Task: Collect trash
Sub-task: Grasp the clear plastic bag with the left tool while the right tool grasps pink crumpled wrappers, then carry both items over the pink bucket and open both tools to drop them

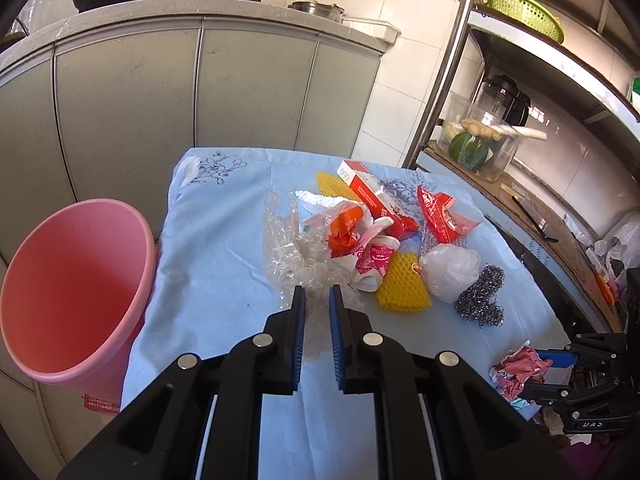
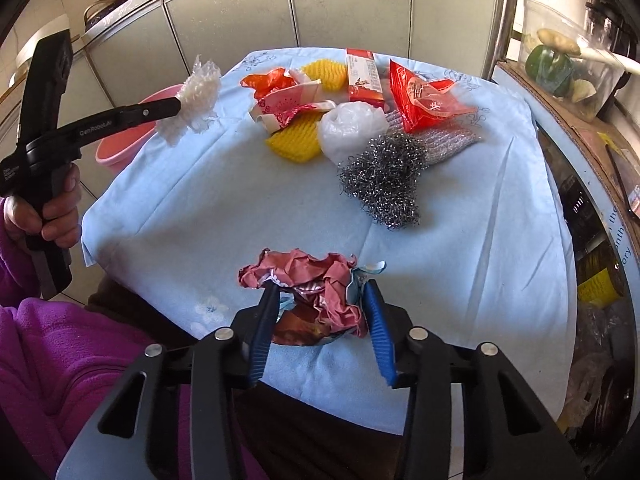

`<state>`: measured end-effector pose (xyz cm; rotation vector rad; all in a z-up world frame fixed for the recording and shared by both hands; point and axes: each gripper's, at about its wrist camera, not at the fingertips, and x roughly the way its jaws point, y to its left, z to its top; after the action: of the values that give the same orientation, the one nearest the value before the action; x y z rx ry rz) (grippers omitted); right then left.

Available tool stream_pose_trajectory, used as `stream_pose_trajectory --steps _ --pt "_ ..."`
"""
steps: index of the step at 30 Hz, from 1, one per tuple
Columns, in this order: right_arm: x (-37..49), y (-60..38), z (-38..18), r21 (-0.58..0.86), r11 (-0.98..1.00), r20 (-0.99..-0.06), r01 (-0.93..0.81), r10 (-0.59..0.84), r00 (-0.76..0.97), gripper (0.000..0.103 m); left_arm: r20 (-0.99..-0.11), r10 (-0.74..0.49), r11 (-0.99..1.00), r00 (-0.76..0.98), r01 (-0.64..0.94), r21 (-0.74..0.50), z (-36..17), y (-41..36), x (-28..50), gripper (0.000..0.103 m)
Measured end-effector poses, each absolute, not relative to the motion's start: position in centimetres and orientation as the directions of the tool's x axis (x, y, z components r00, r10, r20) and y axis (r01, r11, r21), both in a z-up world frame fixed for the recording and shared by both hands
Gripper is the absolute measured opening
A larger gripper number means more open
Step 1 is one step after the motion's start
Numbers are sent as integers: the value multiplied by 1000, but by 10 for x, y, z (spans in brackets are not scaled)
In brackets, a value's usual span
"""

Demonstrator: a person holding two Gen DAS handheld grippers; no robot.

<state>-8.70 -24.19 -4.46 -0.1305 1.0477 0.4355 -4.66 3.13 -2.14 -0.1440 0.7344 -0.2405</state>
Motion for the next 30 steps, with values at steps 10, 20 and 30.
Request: stream_pose_trajectory --steps 10,20,30 --pt "-87 -226 -13 34 908 -810 -417 269 521 43 -565 -255 962 785 144 -234 2 55 -61 11" --pt "-51 -183 16 45 866 -709 -498 379 595 43 -527 -156 975 835 45 -218 11 89 -68 11" --pt "-19 -111 32 52 797 -621 -601 497 606 43 -517 -19 985 856 -74 -159 18 127 -74 11"
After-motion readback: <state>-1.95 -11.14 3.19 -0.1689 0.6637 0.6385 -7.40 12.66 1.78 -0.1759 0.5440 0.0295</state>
